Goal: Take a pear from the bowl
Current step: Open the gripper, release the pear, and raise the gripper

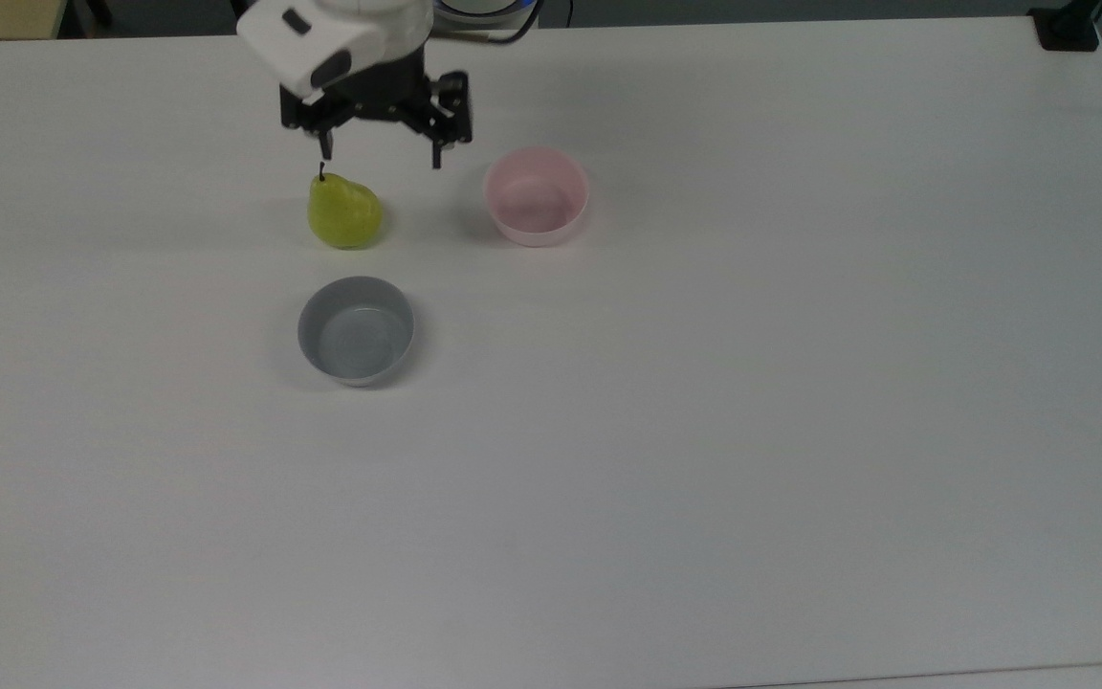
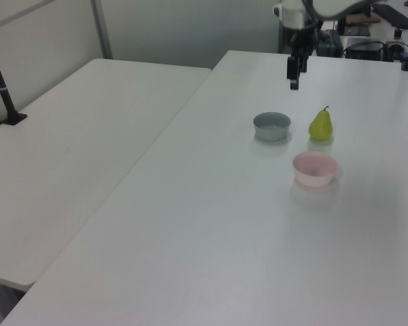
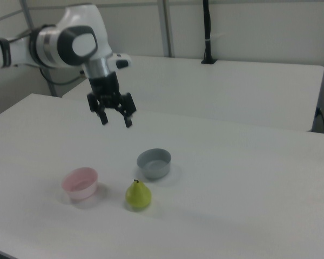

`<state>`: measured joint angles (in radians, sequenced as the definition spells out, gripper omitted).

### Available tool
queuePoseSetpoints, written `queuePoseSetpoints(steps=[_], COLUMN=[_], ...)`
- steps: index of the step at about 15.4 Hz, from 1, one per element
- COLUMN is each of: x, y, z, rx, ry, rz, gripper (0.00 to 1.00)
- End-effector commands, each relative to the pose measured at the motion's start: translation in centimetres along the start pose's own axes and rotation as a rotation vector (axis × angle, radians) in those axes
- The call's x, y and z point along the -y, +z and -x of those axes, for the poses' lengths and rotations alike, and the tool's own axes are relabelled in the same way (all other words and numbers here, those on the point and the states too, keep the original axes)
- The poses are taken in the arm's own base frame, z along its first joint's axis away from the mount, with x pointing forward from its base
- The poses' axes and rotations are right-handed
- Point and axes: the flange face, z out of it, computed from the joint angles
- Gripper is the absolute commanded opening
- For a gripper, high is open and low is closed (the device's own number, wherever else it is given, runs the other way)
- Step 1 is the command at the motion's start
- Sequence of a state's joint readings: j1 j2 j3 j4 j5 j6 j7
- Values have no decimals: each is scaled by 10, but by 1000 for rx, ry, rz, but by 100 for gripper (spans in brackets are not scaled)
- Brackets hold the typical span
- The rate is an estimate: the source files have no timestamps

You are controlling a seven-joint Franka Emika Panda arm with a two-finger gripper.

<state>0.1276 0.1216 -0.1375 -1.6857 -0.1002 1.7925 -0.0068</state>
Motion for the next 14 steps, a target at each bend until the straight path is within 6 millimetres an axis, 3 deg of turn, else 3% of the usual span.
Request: queuePoseSetpoints(steps=[1, 3, 6, 9, 14], x=[14, 21, 14, 4, 4], y=[-50, -71, -91, -100, -96], z=[9, 19, 34, 43, 42], rx=[-10, -35, -42, -42, -35], ry=[19, 4, 12, 20, 12], rz=[-77, -82, -88, -89, -85], gripper=[100, 100, 100, 100, 100])
